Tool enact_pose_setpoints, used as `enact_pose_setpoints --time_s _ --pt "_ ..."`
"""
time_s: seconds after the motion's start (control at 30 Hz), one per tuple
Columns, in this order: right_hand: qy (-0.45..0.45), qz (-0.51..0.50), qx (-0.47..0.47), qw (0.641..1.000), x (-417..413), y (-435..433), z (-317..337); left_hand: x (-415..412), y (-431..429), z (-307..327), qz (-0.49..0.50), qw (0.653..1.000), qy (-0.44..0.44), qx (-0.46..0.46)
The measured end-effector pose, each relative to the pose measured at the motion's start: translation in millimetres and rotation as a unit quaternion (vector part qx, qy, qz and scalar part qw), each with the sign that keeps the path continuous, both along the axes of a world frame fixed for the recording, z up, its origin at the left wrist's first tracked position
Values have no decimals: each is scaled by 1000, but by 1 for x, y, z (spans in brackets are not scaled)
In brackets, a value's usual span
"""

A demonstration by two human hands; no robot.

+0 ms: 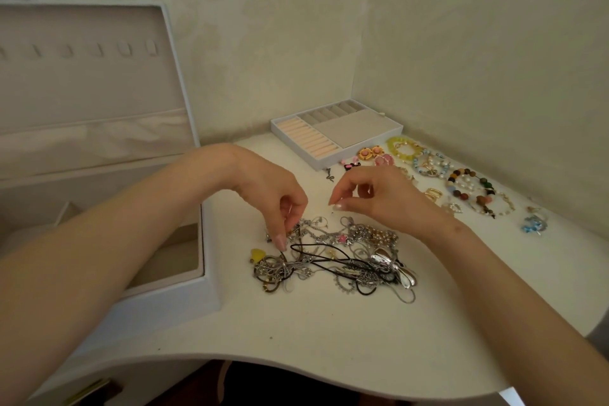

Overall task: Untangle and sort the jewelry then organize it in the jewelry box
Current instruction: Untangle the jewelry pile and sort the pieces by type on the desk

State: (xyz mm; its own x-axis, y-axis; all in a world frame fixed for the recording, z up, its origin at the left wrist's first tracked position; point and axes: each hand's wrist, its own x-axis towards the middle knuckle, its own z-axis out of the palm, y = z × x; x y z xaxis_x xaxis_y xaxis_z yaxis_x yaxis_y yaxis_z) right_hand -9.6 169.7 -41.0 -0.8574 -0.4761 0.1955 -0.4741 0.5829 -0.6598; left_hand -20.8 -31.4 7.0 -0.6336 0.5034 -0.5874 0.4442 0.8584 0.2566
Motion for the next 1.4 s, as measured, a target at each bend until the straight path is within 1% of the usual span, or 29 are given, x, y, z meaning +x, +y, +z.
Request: enact_pose_setpoints --time_s 0.13,0.3,0.4,0.53,0.6,0.7,0.93,1.07,1.13,1.27,1.4 --pt "15 -37 -29 999 -2 3 0 2 9 -7 -22 999 20 -37" --pt "15 -87 -81 993 -6 12 2 0 9 -10 -47 998 24 -33" --pt "15 -102 -105 989 -8 13 2 -1 3 -2 -25 1000 13 8" --pt "34 -129 -117 984 -12 16 2 -7 -3 5 24 994 29 104" --pt "37 -143 -111 983 -13 18 2 -11 0 2 47 989 45 134" --pt "45 -160 -94 982 -16 20 1 -20 14 -8 60 983 98 144" --pt "52 -181 -101 977 -19 23 -1 -50 48 -29 63 970 204 117" --pt "55 -180 -93 978 -20 23 -1 -59 58 -35 66 963 244 91" --pt "56 -180 -92 978 -20 23 -1 -61 60 -37 65 961 253 92" --pt "61 -177 -77 979 -20 23 0 -58 55 -34 63 965 233 97" --pt "50 -145 5 988 -18 22 0 -51 38 -24 56 966 220 126"
